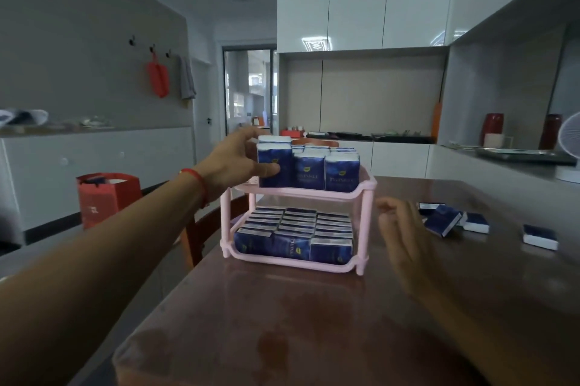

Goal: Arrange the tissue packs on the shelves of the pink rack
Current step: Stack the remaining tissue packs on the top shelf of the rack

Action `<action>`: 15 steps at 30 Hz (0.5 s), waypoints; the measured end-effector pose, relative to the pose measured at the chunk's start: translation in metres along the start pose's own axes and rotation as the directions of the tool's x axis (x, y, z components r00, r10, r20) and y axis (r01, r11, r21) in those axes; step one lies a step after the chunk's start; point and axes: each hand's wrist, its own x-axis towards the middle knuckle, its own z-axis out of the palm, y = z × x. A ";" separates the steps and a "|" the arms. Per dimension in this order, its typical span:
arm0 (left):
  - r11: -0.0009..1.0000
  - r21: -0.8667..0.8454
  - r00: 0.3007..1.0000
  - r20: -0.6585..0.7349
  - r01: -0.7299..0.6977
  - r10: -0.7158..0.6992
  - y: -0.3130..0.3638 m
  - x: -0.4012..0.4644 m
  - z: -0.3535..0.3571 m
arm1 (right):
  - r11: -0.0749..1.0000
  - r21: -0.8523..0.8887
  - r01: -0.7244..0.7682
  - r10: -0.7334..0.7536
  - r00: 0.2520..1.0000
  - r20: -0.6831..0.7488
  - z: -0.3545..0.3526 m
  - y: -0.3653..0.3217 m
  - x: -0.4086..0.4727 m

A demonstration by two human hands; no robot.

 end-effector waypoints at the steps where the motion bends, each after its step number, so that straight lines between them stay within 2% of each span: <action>1: 1.000 0.011 1.000 0.016 0.009 -0.009 0.000 0.005 0.000 | 0.998 0.038 -0.048 0.047 0.999 0.021 0.001 0.000 -0.001; 4: 0.999 0.030 0.998 0.049 0.032 -0.033 -0.003 0.017 -0.004 | 0.992 0.057 -0.111 0.110 0.994 0.028 0.004 0.003 -0.002; 8: 0.995 0.071 0.988 0.136 0.071 -0.080 -0.002 0.024 -0.007 | 0.992 0.077 -0.102 0.101 0.995 0.011 0.008 0.006 0.000; 11: 0.986 0.144 0.980 0.171 0.080 -0.105 -0.001 0.026 -0.004 | 0.999 0.016 -0.036 0.037 0.999 -0.009 0.010 0.008 0.000; 15: 0.972 0.185 0.967 0.184 0.142 -0.176 -0.003 0.029 0.000 | 0.993 0.054 -0.101 0.101 0.995 0.005 0.007 0.004 0.000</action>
